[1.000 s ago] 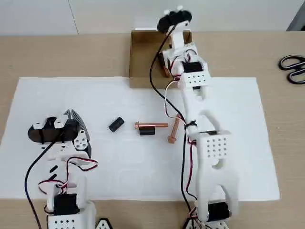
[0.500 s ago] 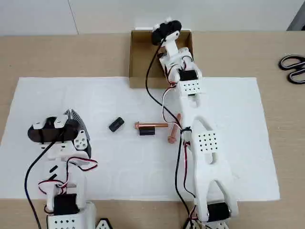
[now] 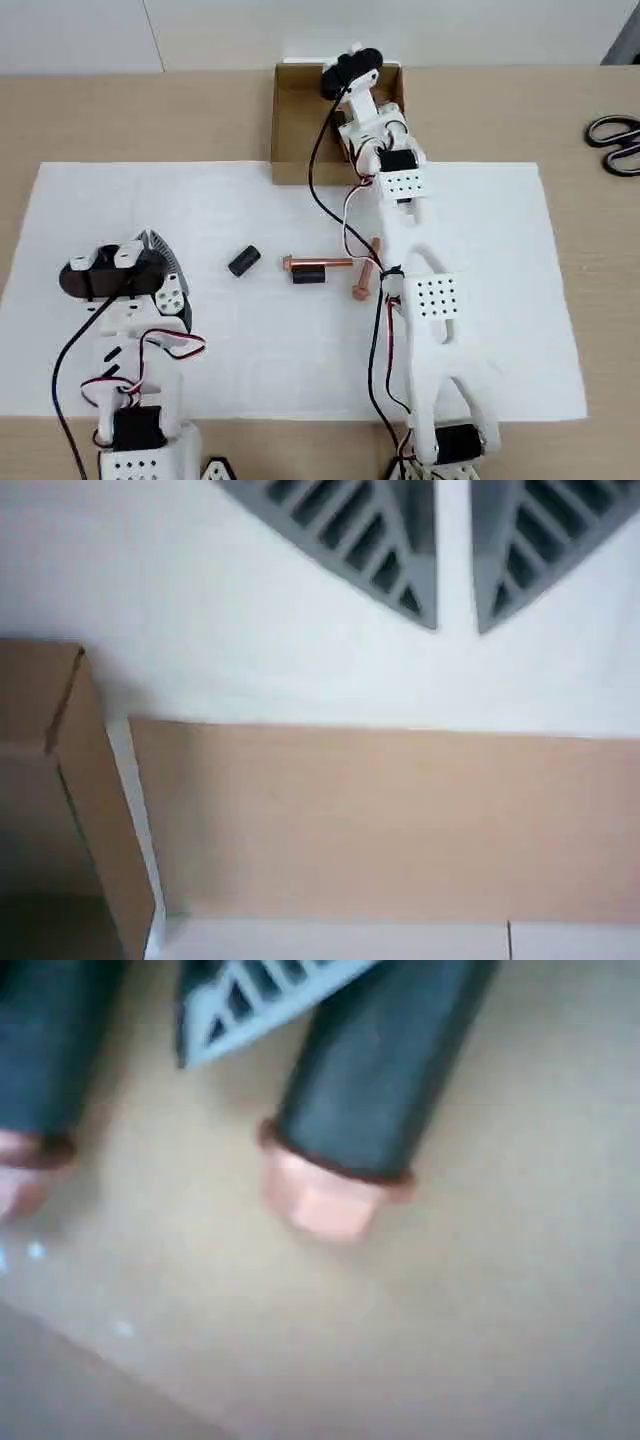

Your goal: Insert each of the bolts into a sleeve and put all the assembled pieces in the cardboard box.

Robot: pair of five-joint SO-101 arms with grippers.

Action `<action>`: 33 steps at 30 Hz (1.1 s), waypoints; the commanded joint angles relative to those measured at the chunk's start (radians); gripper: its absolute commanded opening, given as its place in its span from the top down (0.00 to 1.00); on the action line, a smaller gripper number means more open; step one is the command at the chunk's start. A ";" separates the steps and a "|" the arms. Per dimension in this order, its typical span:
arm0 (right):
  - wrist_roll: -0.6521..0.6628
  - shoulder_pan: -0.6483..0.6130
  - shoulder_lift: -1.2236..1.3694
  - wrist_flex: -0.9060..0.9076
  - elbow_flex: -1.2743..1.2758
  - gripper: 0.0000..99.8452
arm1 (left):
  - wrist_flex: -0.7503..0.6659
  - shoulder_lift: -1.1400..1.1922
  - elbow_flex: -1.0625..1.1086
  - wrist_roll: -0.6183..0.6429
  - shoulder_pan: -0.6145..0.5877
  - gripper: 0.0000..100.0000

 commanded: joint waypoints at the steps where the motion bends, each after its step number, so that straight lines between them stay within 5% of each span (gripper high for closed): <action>1: 0.005 0.004 -0.024 0.064 -0.166 0.86 | 0.026 -0.009 -0.004 0.002 -0.002 0.99; 5: 0.003 -0.022 -0.024 0.291 -0.427 0.87 | 0.026 -0.011 -0.004 0.002 -0.002 0.99; 20: 0.000 -0.165 -0.395 1.043 -0.420 0.89 | 0.028 -0.011 -0.004 0.002 -0.002 0.99; 28: -0.229 -0.176 -0.572 1.089 -0.414 0.89 | 0.026 -0.011 -0.004 0.002 -0.002 0.99; 33: -0.235 -0.220 -0.685 1.092 -0.255 0.89 | 0.026 -0.011 -0.004 0.002 -0.002 0.99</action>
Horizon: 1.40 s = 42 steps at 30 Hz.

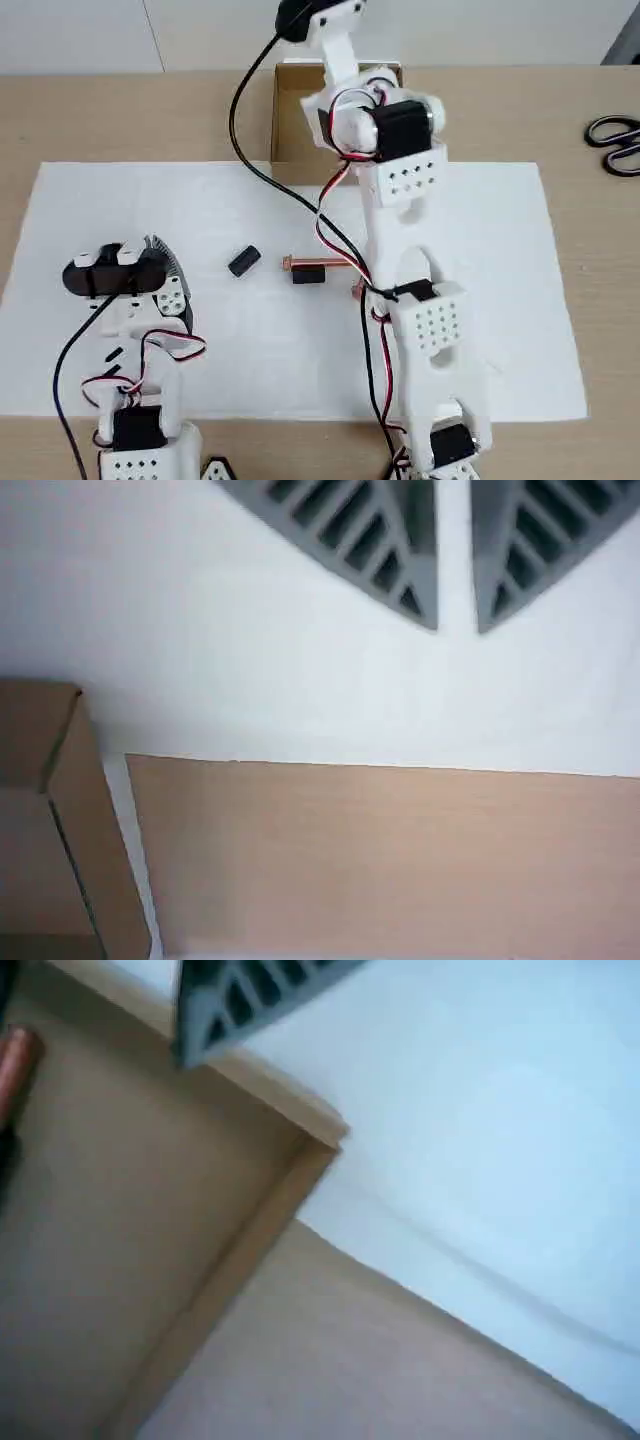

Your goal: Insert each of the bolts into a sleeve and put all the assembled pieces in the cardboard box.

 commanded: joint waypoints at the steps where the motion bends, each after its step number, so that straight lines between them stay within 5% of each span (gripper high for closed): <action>1: -0.012 -0.048 -0.147 0.007 0.157 0.89 | 0.002 -0.011 -0.004 0.002 -0.002 0.99; 10: -0.012 -0.206 -0.503 -0.013 0.856 0.88 | 0.002 -0.011 -0.004 0.002 -0.002 0.99; 17: -0.044 -0.189 -0.464 -0.170 0.930 0.89 | 0.008 -0.009 -0.004 0.002 -0.002 0.99; 24: -0.517 -0.251 -0.325 -0.259 0.928 0.89 | 0.150 -0.009 -0.004 0.002 -0.003 0.99; 35: -1.023 -0.401 -0.297 -0.088 0.927 0.88 | 0.183 -0.011 -0.004 0.002 -0.009 0.99; 42: -1.082 -0.400 -0.236 -0.081 0.937 0.88 | 0.158 -0.011 -0.005 0.002 -0.089 0.99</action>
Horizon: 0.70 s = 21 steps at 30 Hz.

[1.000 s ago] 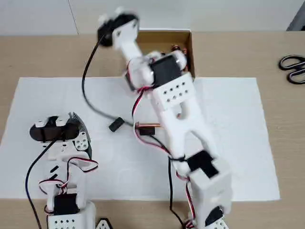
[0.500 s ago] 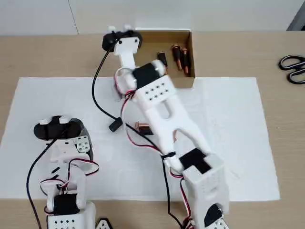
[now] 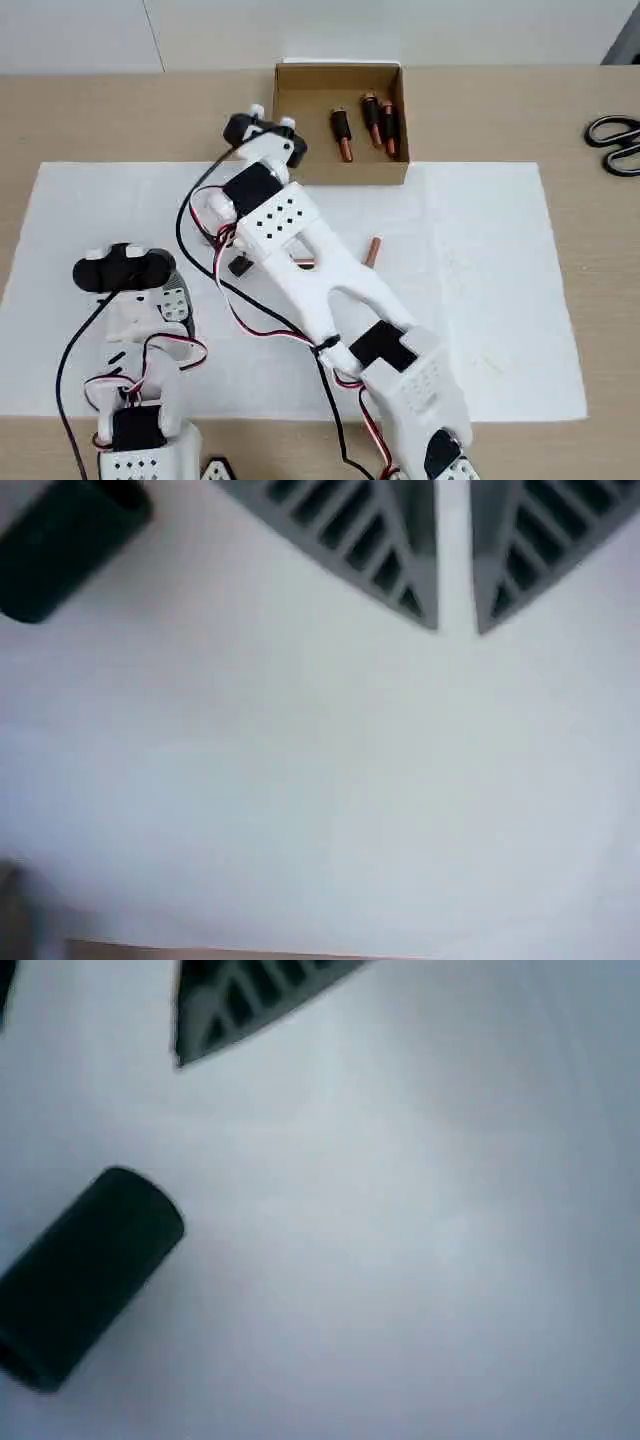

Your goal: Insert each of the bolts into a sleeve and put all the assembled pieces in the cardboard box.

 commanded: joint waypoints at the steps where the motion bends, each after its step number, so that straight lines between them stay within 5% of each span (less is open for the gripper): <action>1: -0.015 -0.001 0.028 -0.002 -0.005 0.88 | -0.034 -0.011 -0.005 0.005 -0.087 0.99; 5: -0.012 0.001 0.104 -0.028 -0.009 0.88 | -0.066 -0.011 -0.005 0.005 -0.180 0.99; 21: -0.009 0.007 0.262 -0.245 -0.009 0.88 | -0.064 -0.011 -0.004 0.003 -0.183 0.99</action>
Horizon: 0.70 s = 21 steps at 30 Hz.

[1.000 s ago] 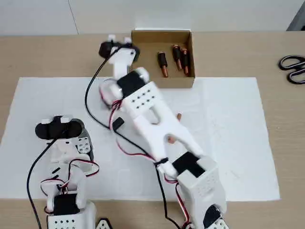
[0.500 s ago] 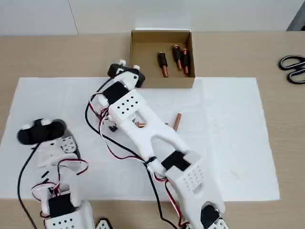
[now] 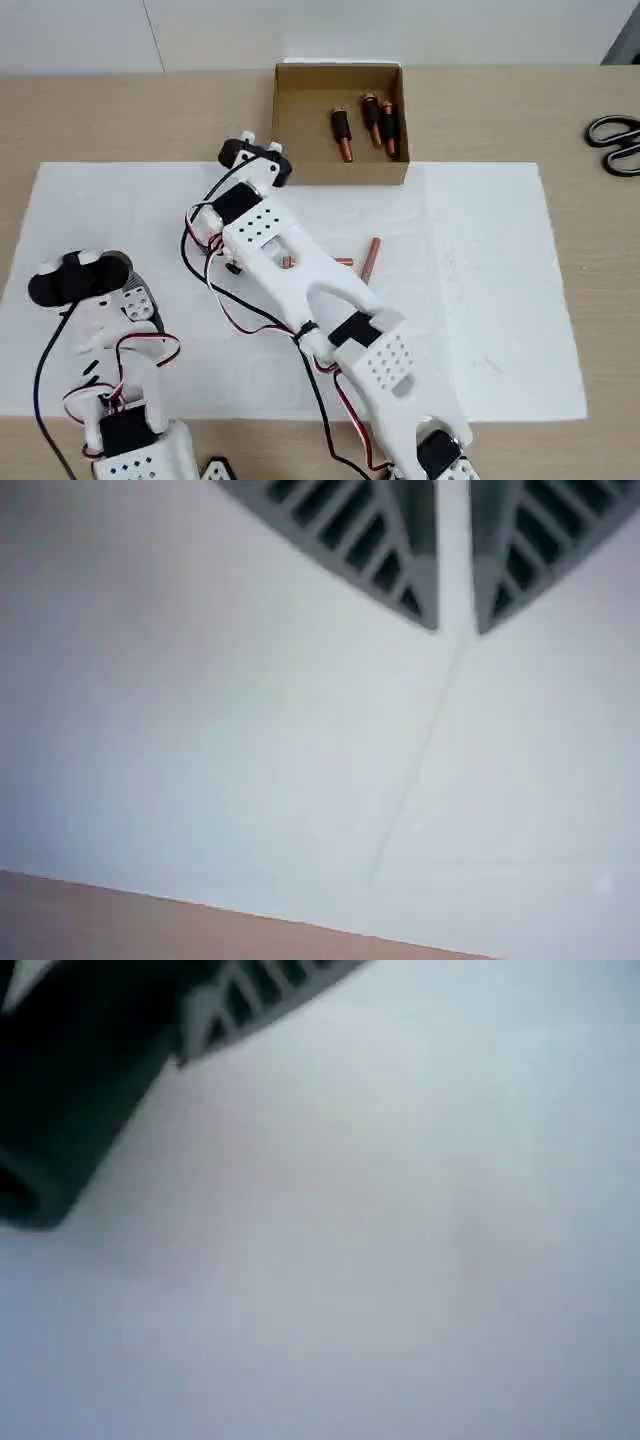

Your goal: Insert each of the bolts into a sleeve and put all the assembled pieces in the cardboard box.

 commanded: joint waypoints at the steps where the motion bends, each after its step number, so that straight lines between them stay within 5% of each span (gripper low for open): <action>1: -0.002 0.013 0.028 -0.025 -0.006 0.88 | -0.025 -0.011 -0.004 0.000 -0.005 0.99; 13: 0.018 0.107 0.094 -0.050 -0.008 0.94 | -0.023 -0.011 -0.004 0.000 -0.003 0.99; 21: 0.060 0.134 -0.085 0.025 -0.034 1.00 | -0.023 -0.011 -0.004 0.002 -0.003 0.99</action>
